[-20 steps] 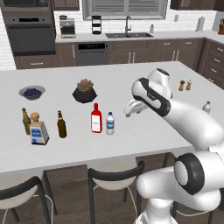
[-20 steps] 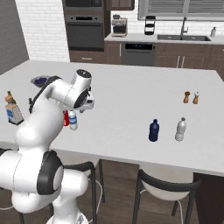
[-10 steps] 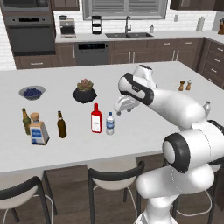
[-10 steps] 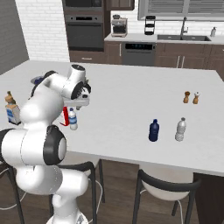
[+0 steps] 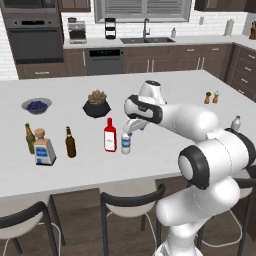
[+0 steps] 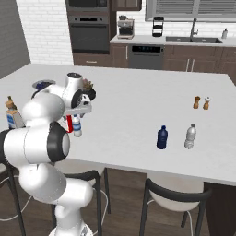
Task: Move the plastic bottles in the middle to the plastics group, and the glass bottles in the middle to the glass group.
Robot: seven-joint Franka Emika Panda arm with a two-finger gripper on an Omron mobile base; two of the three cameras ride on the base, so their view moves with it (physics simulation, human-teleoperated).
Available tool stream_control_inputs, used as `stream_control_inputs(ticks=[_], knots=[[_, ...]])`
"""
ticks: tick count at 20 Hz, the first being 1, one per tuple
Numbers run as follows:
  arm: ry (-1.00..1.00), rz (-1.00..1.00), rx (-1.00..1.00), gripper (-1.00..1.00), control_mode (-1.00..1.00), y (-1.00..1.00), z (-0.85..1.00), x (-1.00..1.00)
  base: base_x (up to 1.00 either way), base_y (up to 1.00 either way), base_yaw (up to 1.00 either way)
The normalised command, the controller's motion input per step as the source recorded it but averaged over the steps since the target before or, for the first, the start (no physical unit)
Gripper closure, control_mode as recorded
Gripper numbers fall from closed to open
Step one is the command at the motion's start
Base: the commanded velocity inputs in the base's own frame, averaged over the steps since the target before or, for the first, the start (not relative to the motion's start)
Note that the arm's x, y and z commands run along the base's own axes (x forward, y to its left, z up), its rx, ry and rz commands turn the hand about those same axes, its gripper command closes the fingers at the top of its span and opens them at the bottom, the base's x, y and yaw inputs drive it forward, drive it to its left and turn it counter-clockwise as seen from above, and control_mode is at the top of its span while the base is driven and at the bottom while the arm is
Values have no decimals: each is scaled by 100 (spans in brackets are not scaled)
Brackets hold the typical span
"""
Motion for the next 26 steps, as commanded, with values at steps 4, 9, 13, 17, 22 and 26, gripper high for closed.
stream_control_inputs(ticks=[4, 9, 13, 17, 22, 26], knots=[[-6, -2, -2, -100, -100, 0, -4, 18, 0, 0, 0], [-4, -1, 0, -100, -100, 0, 0, 21, 0, 0, 0], [-6, -3, 0, -100, -100, 1, -3, 26, 0, 0, 0], [-4, -4, 0, -100, -100, 2, -10, 31, 0, 0, 0], [-3, -2, 0, -100, -100, 1, -5, 8, 0, 0, 0], [-1, 0, 0, -100, -100, 10, -8, 0, 0, 0, 0]])
